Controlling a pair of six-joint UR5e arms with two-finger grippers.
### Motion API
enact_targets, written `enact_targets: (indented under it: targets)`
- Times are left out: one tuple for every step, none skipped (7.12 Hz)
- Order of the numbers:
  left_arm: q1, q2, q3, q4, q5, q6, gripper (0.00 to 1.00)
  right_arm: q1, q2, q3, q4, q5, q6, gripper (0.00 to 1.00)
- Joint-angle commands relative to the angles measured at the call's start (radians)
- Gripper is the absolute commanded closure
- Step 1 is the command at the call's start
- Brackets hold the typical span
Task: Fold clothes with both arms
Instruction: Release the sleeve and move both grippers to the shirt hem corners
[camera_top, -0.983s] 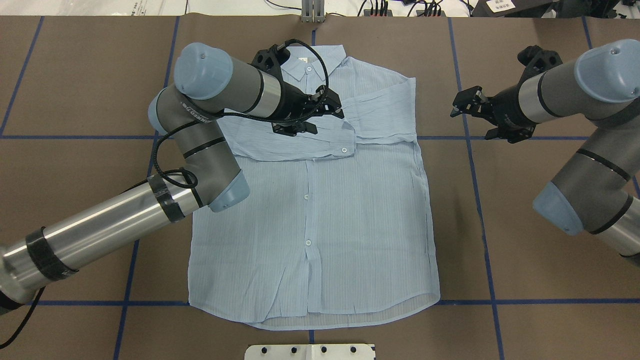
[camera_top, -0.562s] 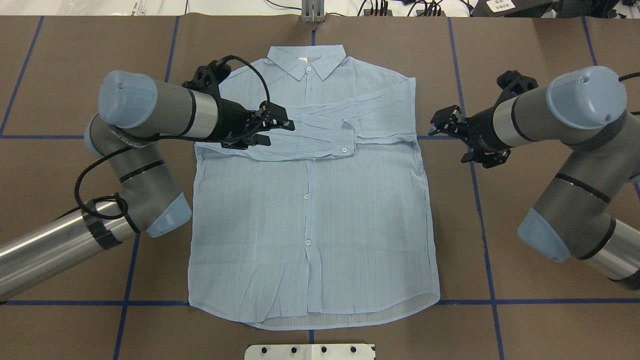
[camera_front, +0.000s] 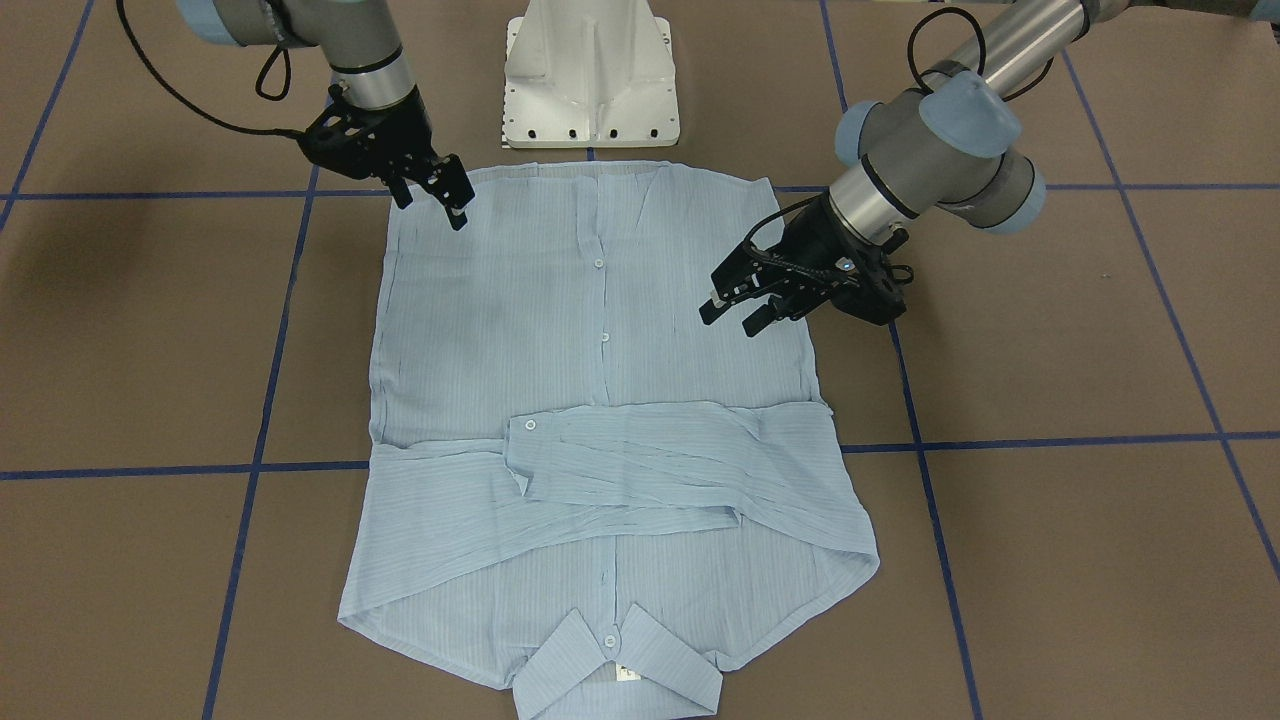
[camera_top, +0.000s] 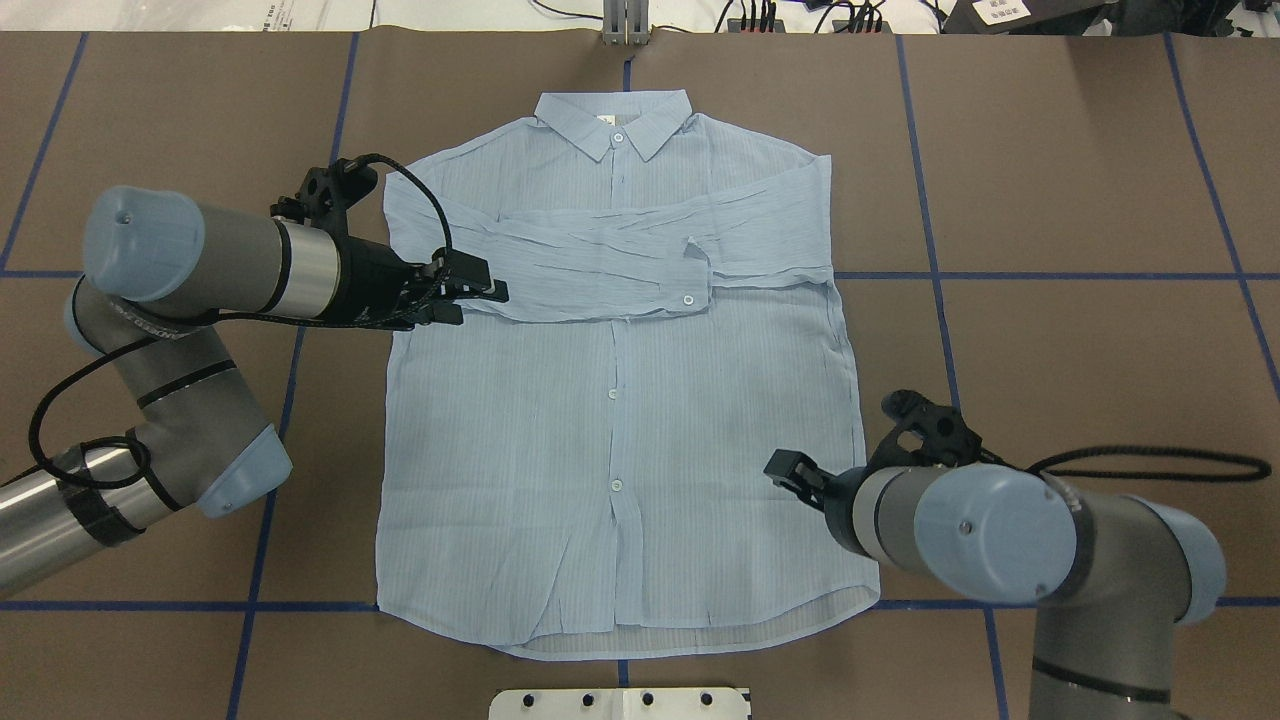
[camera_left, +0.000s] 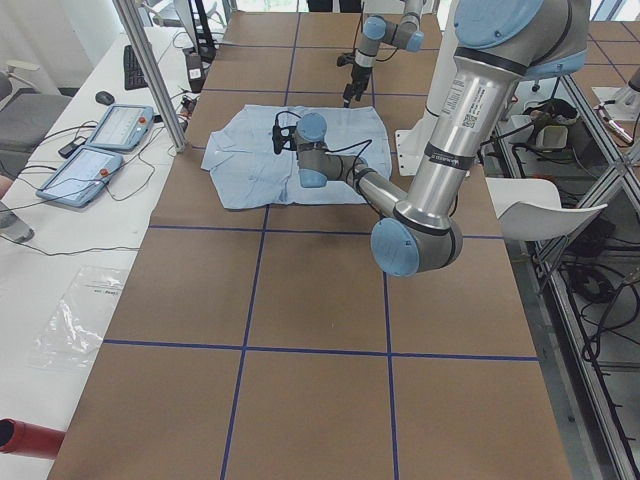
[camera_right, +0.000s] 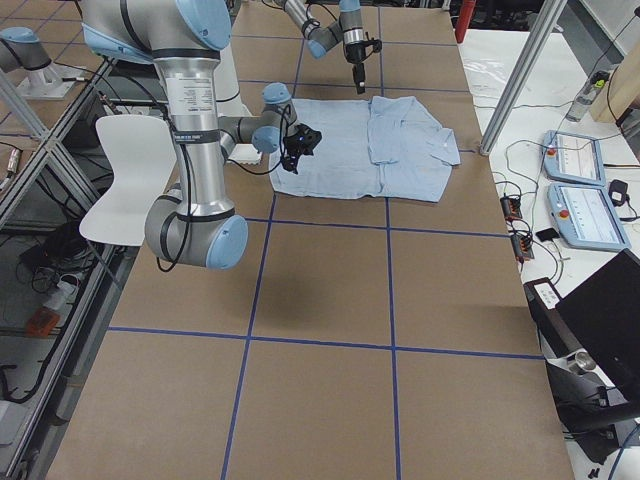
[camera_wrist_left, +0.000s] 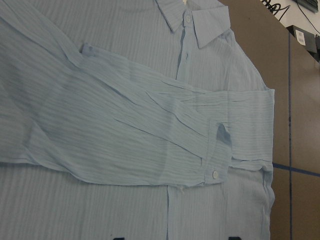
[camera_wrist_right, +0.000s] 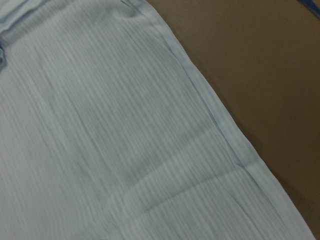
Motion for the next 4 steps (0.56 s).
enact_targets:
  targets:
    - [-0.003,0.048,-0.031,-0.001,-0.006,0.019,0.24,-0.134,-0.034,0.010,-0.059,-0.151,0.122,0.07]
    - [0.002,0.051,-0.029,-0.001,-0.004,0.019,0.24,-0.135,-0.055,0.002,-0.062,-0.158,0.123,0.19]
    - [0.002,0.049,-0.031,-0.001,0.000,0.019,0.23,-0.133,-0.082,0.001,-0.064,-0.157,0.120,0.22]
    - [0.002,0.049,-0.031,-0.001,0.003,0.019,0.23,-0.133,-0.095,0.001,-0.064,-0.157,0.117,0.22]
